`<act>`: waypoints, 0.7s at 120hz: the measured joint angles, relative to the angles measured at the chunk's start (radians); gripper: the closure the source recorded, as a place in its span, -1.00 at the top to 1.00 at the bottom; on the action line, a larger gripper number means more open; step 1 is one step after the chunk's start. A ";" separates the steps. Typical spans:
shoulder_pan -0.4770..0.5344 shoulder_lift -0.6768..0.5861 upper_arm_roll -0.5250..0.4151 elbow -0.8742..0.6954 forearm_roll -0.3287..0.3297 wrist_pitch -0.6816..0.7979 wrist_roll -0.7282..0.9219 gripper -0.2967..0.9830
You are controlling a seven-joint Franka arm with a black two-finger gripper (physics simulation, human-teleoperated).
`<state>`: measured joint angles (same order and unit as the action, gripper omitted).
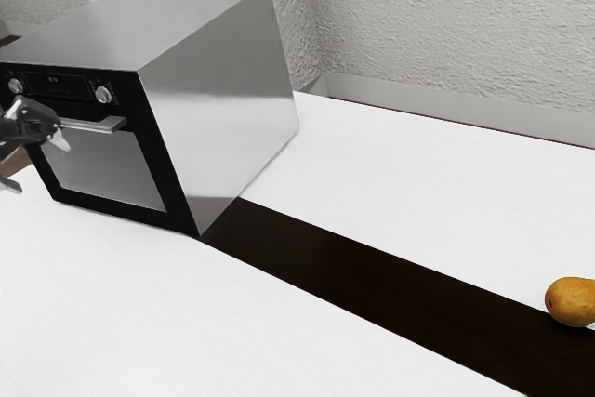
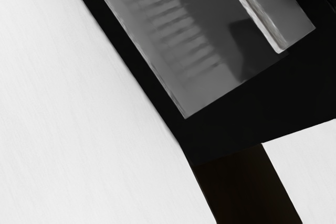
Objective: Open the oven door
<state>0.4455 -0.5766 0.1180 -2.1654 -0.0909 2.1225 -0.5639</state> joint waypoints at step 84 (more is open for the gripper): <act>0.040 0.254 0.023 0.147 -0.042 0.317 -0.195 0.53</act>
<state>0.4858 -0.3230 0.1411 -2.0183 -0.1324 2.4396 -0.7588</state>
